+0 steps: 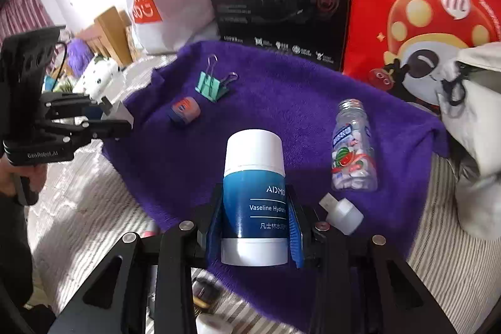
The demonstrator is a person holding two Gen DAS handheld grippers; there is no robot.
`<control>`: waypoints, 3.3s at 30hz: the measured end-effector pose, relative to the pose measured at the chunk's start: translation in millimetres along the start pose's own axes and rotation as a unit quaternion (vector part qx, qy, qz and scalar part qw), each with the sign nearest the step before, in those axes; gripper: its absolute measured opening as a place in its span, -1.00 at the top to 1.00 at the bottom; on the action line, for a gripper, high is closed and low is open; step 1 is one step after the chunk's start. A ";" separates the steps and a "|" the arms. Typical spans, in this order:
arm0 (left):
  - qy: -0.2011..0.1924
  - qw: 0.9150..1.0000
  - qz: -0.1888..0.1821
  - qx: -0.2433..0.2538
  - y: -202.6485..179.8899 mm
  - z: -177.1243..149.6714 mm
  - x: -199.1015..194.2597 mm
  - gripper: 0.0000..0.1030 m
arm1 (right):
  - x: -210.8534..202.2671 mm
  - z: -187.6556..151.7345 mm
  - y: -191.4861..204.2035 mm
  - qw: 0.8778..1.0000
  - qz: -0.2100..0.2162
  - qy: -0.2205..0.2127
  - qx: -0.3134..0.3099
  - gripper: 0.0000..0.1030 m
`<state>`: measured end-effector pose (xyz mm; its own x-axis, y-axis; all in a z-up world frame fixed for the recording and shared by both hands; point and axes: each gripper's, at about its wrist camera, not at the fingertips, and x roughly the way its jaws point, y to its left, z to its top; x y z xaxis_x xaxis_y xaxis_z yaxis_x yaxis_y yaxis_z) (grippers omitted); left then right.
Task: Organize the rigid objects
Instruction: 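Lower the plug and Vaseline tube onto the purple towel and open both grippers, then grasp the pink pen with the left gripper while the right gripper grasps the white roll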
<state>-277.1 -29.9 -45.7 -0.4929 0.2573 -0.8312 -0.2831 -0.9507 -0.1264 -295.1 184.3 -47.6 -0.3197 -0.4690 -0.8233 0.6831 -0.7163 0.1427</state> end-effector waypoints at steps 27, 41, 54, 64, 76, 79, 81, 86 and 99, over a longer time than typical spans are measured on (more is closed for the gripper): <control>0.030 0.996 0.035 0.074 -11.5 1.0 31.6 0.45 | 25.9 -1.0 11.7 0.995 -0.014 0.030 -0.097 0.29; 0.045 0.995 0.047 0.070 -15.1 -0.5 23.7 0.01 | 15.3 -7.2 15.3 0.991 -0.026 0.030 -0.129 0.18; 0.001 0.998 0.041 -0.054 -43.4 -37.5 -59.0 -0.92 | -81.4 -37.1 16.1 0.997 -0.066 -0.045 0.016 -1.00; 0.029 0.993 0.024 -0.109 -107.6 -63.8 -15.9 -0.92 | -106.4 -105.5 23.0 0.993 -0.063 -0.024 0.100 -1.00; 0.042 0.983 0.149 -0.095 -115.5 -87.1 -5.4 -0.96 | -131.4 -170.4 20.8 0.989 -0.021 -0.035 0.141 -1.00; 0.056 0.977 0.189 -0.079 -116.8 -86.4 -2.1 -0.89 | -128.8 -176.9 17.6 0.988 -0.008 -0.031 0.150 -1.00; 0.022 0.986 0.142 -0.083 -120.3 -88.0 -16.0 -0.92 | -125.5 -179.4 17.4 0.988 -0.001 -0.026 0.150 -1.00; 0.021 0.989 0.120 -0.079 -140.4 -79.6 -17.8 -0.92 | -118.8 -183.6 20.1 0.990 0.008 -0.017 0.139 -1.00; 0.048 0.983 0.154 -0.087 -121.2 -87.0 -5.6 -0.92 | -110.6 -182.4 20.3 0.990 0.007 -0.001 0.141 -1.00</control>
<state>-168.5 68.8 -72.8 -0.4513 -0.0567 -0.8906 0.0168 -0.9983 0.0551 -126.1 315.9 -53.9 -0.3132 -0.4811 -0.8188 0.4776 -0.8250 0.3021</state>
